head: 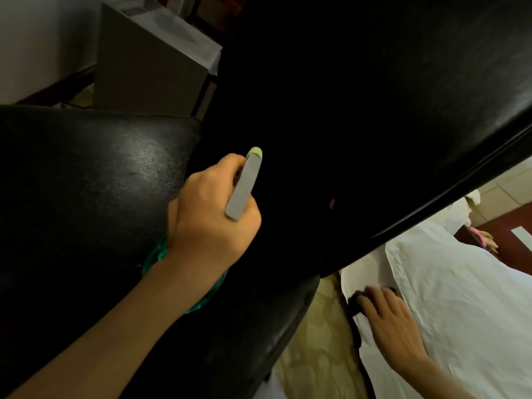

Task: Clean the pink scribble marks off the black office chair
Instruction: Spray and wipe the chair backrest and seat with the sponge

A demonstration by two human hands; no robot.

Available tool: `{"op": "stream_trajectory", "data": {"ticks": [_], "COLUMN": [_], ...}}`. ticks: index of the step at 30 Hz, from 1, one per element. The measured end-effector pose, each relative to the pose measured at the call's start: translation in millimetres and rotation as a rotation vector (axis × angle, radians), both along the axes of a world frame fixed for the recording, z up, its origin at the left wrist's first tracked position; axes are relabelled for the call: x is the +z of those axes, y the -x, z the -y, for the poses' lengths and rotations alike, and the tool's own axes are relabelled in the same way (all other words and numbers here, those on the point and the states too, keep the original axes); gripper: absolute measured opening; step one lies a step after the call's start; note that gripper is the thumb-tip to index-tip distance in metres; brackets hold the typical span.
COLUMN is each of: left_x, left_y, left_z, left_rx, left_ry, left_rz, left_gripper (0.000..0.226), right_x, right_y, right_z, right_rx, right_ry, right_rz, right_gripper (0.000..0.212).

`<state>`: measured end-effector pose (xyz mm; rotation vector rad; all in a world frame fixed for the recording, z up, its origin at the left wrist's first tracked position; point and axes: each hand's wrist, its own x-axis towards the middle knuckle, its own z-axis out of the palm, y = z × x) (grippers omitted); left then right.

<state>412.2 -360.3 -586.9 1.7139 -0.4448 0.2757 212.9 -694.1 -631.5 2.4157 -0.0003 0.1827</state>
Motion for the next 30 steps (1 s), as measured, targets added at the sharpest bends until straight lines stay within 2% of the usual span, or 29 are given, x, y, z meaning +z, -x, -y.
{"op": "stream_trajectory", "data": {"ticks": [2,6,9,12,16,20,22,24,27,30], "left_x": [-2,-4,-3,-1,-2,-4,-5,-4,-3,-2], "left_y": [-1,-4,-3,-3,-3,-5,-4,-4,-5,-5], "left_z": [-1,-1,1,1,3,3,1,1,3,4], "left_rx": [-0.034,-0.079,-0.069,-0.062,-0.049,-0.081,-0.086,-0.073,-0.048,-0.033], "left_ry": [0.022,0.065,0.066,0.058,0.035,0.065,0.082,0.074,0.043,0.021], "left_rz": [0.003,-0.002,-0.002,0.004,0.023,0.013,0.013,0.023,0.021,0.035], "left_gripper": [0.019,0.008,0.009,0.009,0.01,0.008,0.008,0.008,0.009,0.009], "right_x": [18,76,118,139,119,54,15,-7,-11,-6], "right_y": [-24,-114,-169,-197,-196,-171,-145,-115,-76,-64], "right_z": [-23,-76,-96,-93,-79,-66,-56,-48,-43,-37], "right_rx": [0.197,0.504,0.541,0.41,0.345,0.324,0.247,0.147,0.155,0.253], "right_ry": [0.018,0.081,0.089,0.048,0.218,0.386,0.32,0.121,-0.095,-0.116], "right_rz": [0.092,0.339,0.469,0.538,0.37,0.112,0.024,0.016,0.174,0.333], "right_gripper": [0.044,0.031,0.03,0.026,0.028,0.034,0.038,0.053,0.047,0.042]}}
